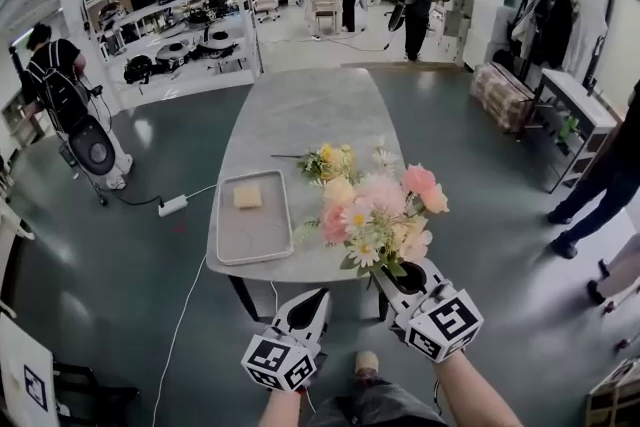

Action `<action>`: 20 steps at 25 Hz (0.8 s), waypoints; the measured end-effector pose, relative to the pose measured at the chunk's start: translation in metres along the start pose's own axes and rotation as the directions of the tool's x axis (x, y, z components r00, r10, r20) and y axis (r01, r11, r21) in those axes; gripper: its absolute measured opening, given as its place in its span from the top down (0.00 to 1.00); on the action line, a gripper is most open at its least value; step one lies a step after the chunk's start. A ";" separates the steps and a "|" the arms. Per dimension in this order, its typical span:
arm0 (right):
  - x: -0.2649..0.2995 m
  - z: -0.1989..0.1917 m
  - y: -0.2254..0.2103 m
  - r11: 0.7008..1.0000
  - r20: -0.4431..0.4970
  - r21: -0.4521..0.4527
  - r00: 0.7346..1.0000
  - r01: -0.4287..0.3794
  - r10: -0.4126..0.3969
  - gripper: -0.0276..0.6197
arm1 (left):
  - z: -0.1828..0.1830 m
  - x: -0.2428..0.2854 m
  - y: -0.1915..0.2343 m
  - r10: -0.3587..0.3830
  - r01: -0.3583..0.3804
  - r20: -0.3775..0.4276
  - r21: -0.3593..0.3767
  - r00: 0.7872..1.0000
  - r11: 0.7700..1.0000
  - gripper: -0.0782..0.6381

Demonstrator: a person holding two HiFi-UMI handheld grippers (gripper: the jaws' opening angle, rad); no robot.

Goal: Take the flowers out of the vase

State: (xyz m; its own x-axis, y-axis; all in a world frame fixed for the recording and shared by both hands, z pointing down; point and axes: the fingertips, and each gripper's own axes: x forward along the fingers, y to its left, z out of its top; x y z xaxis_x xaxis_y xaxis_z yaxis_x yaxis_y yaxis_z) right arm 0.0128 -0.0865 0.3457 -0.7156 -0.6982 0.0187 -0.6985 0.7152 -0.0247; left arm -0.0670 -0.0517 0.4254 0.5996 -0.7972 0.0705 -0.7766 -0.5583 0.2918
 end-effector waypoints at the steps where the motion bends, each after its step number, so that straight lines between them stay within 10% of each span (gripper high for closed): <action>1: -0.004 -0.001 0.005 1.000 -0.001 -0.001 1.000 0.001 -0.001 0.87 | -0.001 -0.005 -0.004 -0.004 0.004 0.001 0.000 1.000 1.000 0.87; 20: -0.073 -0.017 0.055 0.999 -0.025 0.021 0.999 0.031 -0.031 0.86 | -0.021 -0.053 -0.058 -0.067 0.067 -0.009 0.002 0.998 0.998 0.87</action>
State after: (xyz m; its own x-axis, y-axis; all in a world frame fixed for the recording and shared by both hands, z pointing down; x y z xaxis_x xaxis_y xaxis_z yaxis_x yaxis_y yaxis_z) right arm 0.0259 0.0044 0.3603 -0.6937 -0.7189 0.0447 -0.7203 0.6923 -0.0450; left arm -0.0495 0.0276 0.4249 0.6520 -0.7559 0.0592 -0.7351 -0.6110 0.2939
